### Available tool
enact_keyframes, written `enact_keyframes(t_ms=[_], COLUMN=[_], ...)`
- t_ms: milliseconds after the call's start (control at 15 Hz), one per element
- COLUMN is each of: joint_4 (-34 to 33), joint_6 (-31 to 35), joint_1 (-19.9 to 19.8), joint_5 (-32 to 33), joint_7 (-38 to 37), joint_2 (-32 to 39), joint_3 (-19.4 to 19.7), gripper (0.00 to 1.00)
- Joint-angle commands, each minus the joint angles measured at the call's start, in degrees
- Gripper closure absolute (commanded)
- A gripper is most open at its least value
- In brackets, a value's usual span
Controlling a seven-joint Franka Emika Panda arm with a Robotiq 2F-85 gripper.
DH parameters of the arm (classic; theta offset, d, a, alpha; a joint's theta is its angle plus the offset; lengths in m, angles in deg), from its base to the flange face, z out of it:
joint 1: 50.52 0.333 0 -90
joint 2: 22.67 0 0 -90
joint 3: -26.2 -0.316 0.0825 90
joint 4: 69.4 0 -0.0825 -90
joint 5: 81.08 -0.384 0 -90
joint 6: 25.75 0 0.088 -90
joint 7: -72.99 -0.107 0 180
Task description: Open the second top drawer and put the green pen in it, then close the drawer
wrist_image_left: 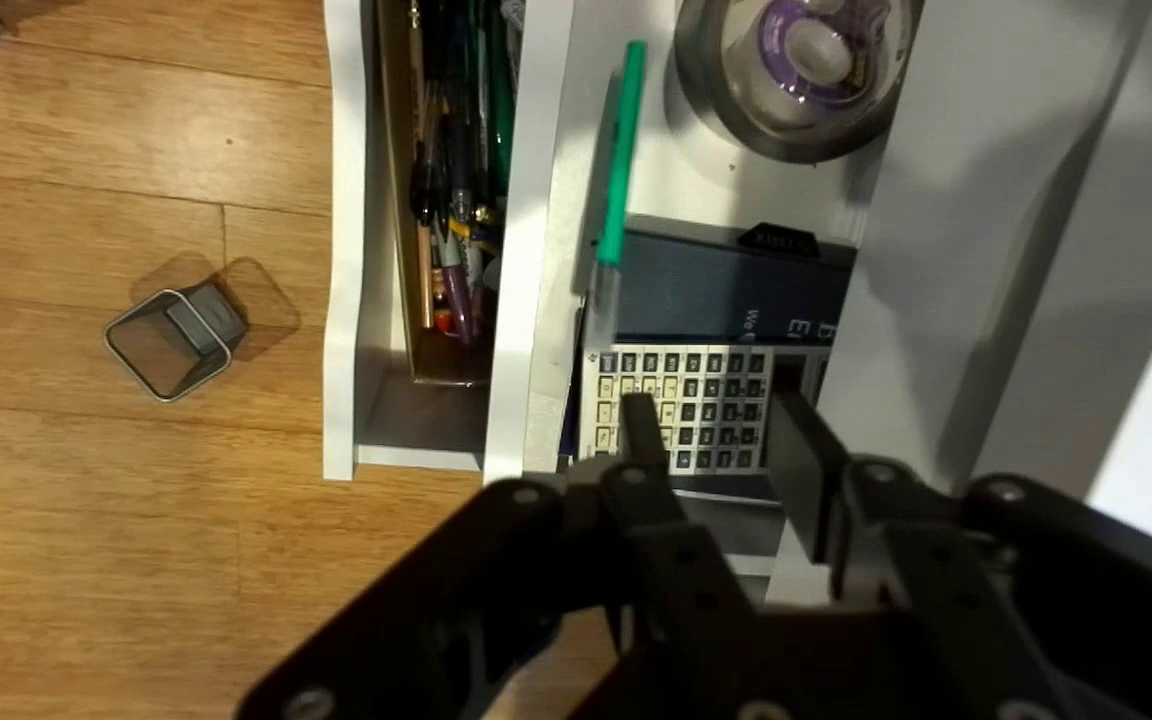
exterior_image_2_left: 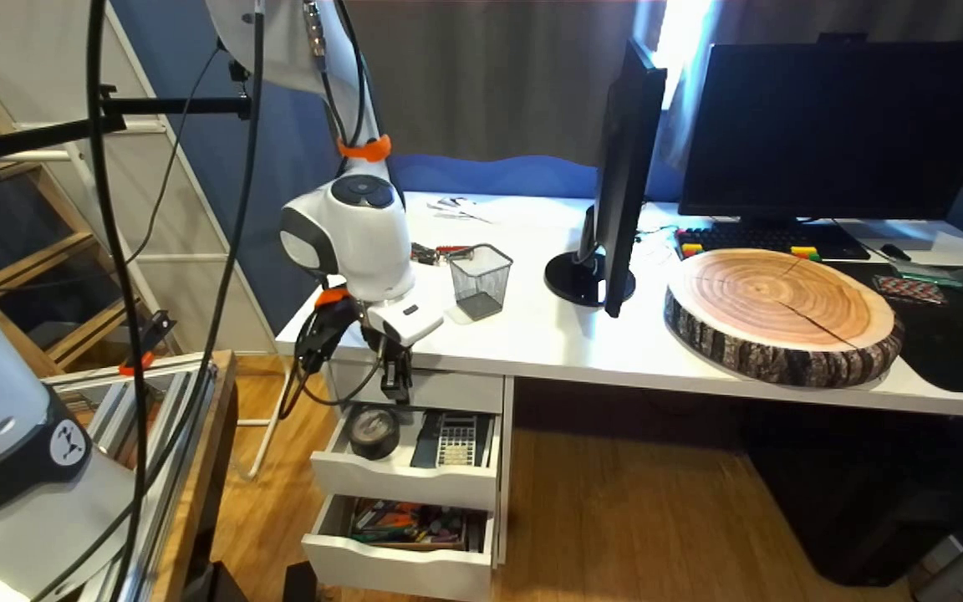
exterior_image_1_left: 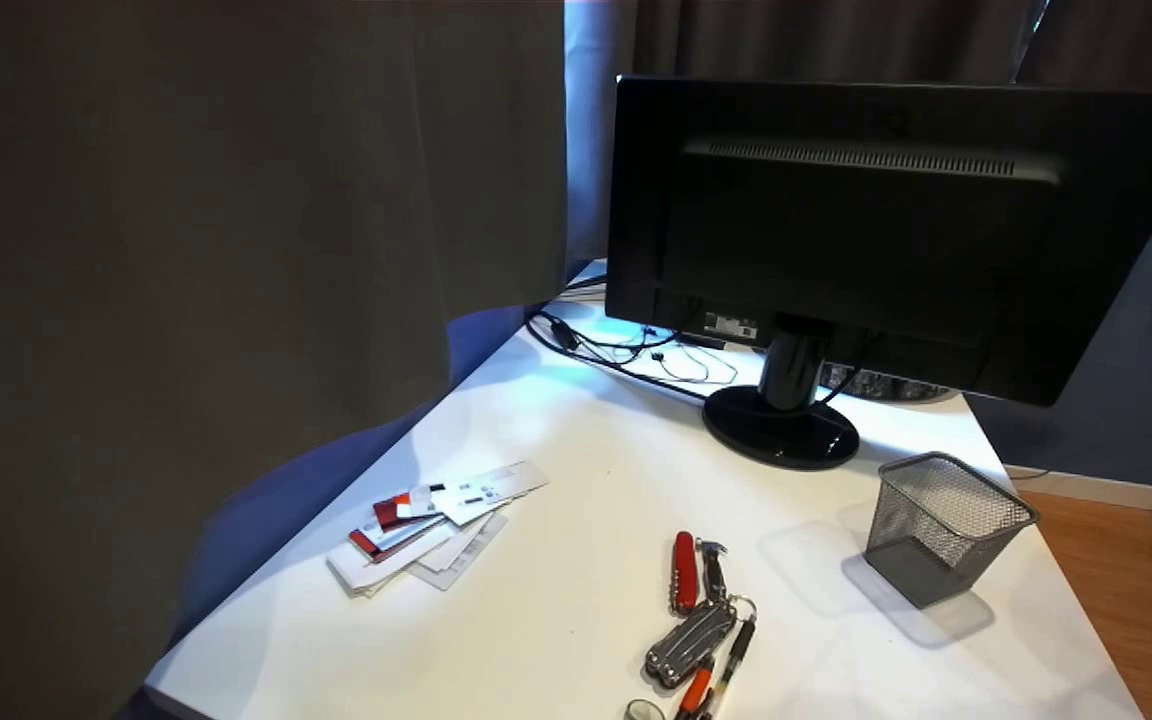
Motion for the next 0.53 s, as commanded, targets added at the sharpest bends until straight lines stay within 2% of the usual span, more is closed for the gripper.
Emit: enact_keyframes(t_ms=[0,267,333,467], joint_4=[0.2,-0.4,-0.8,-1.7], joint_6=[-1.6,-1.2,-2.2,-4.3], joint_1=[-1.0,-2.0,-3.0,-5.4], joint_5=[-1.0,-1.1,-1.2,-1.9], joint_7=[-0.6,0.8,2.2,5.4], joint_2=[-2.0,-1.7,-1.7,-2.0], joint_3=[-0.3,0.6,0.7,0.5], gripper=[0.34,0.05,0.01,0.00])
